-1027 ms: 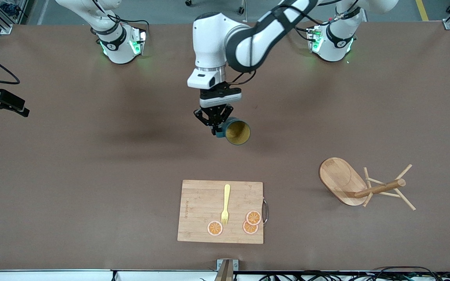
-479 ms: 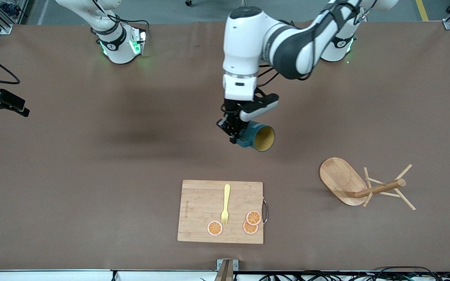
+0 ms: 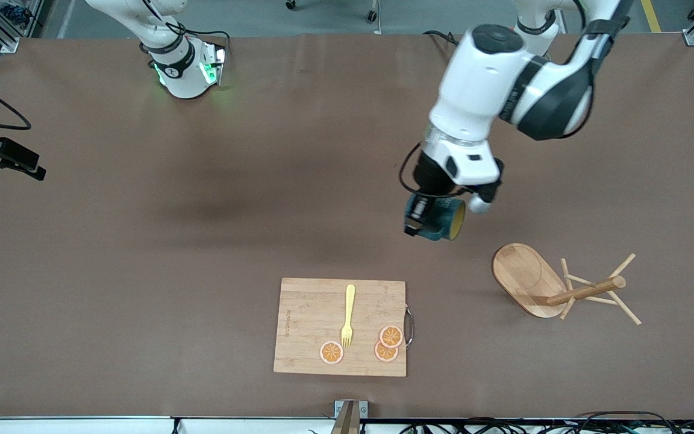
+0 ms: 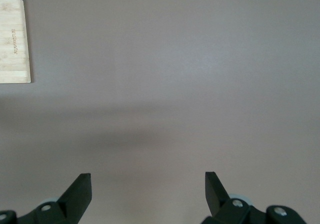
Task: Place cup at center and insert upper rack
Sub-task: 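Carry the mug to the wooden mug tree with the left gripper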
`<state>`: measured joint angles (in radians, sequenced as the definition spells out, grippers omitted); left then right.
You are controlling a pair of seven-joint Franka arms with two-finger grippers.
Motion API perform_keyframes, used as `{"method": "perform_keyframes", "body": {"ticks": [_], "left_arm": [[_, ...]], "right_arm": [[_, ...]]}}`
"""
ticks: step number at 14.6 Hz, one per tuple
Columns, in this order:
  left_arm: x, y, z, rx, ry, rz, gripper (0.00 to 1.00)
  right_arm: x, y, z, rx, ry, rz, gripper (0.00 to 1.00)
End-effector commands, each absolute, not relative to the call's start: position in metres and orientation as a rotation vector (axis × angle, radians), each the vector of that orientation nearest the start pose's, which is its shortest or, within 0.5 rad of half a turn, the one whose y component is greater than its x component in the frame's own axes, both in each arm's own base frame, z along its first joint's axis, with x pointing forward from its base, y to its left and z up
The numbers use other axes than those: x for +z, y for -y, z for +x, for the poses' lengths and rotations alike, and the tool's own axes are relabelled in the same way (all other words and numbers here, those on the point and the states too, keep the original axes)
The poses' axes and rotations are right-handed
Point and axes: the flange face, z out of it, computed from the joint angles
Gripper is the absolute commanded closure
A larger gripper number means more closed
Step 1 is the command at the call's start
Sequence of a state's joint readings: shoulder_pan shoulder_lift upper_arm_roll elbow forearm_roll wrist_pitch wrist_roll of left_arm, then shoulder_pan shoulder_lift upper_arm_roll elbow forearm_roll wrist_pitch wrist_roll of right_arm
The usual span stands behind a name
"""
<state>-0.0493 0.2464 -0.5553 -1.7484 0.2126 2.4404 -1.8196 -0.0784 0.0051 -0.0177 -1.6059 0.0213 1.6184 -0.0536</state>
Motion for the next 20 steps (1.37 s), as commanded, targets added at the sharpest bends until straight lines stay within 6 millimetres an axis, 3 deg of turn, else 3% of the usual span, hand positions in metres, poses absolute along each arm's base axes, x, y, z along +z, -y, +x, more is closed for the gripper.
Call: {"method": "perform_keyframes", "body": {"ticks": [1,8,13,20], "left_arm": [[0.505,0.309,0.567,-0.274,2.064,-2.959,1.00],[0.495,0.204,0.613,-0.079,2.230,-2.936,1.00],[0.465,0.138,0.626,0.044,2.271,-2.961,1.00],[0.437,0.086,0.648,0.127,2.324,-3.000,1.00]], "right_arm": [[0.616,0.049,0.552,-0.018,-0.044,-3.130,0.00],[0.615,0.051,0.551,0.001,-0.051,-3.130,0.00],[0.615,0.049,0.551,0.001,-0.044,-3.130,0.00],[0.615,0.051,0.551,-0.001,-0.051,-3.130,0.00]]}}
